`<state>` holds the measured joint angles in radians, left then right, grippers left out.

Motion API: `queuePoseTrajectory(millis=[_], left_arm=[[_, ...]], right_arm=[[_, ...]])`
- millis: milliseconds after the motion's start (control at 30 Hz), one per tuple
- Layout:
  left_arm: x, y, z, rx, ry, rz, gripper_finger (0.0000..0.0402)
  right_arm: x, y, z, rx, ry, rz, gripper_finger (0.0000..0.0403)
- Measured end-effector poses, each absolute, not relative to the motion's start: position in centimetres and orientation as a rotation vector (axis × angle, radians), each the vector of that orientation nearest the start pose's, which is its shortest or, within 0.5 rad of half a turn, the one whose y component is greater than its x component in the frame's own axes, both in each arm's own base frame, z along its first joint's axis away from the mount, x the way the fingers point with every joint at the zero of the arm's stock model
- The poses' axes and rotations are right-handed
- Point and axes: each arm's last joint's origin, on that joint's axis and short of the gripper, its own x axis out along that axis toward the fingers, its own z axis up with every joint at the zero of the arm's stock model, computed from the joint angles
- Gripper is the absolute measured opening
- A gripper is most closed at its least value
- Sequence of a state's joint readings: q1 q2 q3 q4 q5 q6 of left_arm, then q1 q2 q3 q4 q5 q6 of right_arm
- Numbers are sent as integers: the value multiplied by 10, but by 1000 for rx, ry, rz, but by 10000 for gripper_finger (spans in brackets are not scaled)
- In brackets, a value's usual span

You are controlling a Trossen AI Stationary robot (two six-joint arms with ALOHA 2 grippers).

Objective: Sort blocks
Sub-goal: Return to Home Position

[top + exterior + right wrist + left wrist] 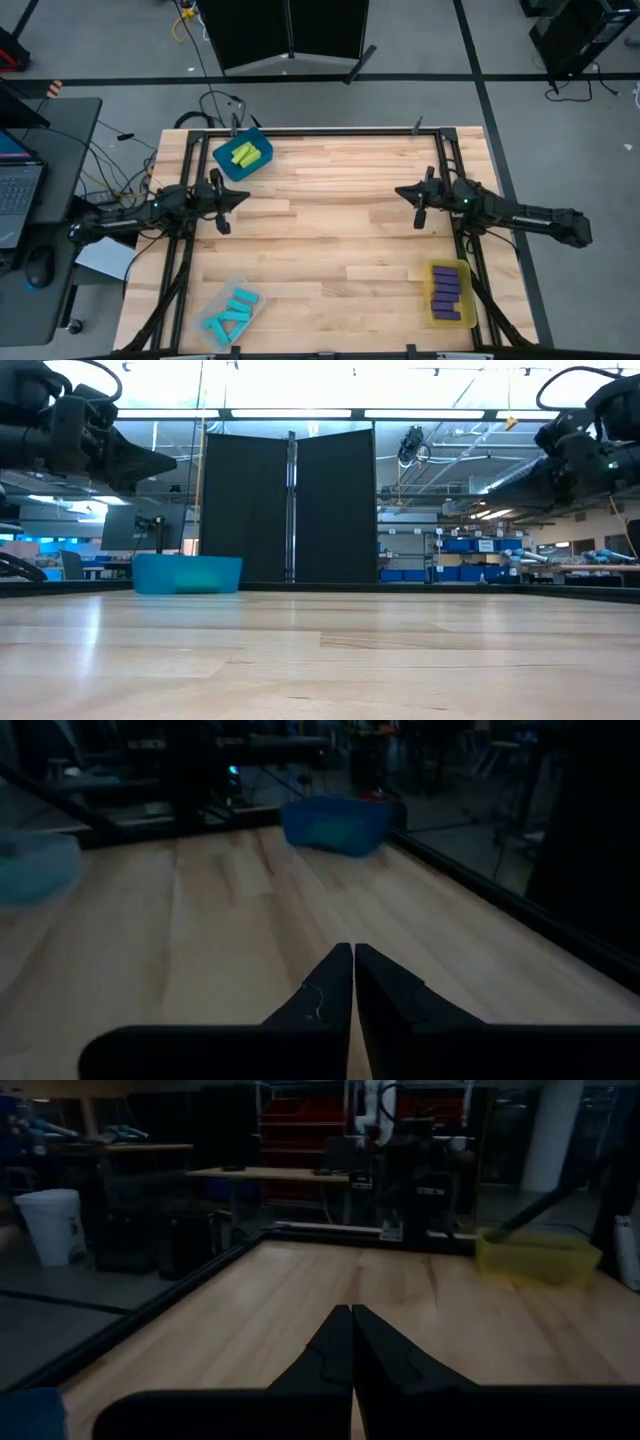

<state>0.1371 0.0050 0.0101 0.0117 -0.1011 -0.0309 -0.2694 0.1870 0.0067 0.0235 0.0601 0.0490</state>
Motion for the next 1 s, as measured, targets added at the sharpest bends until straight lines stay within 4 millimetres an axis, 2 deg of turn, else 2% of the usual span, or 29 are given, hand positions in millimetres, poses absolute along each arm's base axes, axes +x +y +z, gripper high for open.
queuePoseTrajectory(millis=[467, 667, 1000], left_arm=[[98, 19, 165, -90, 3, 310, 6], [98, 18, 165, -261, -24, 306, 6], [98, 18, 172, -263, -95, 294, 6]], right_arm=[[102, -34, 159, 51, 84, -365, 29], [102, -34, 160, 16, 76, -364, 24], [102, -34, 160, 14, 77, -363, 27]])
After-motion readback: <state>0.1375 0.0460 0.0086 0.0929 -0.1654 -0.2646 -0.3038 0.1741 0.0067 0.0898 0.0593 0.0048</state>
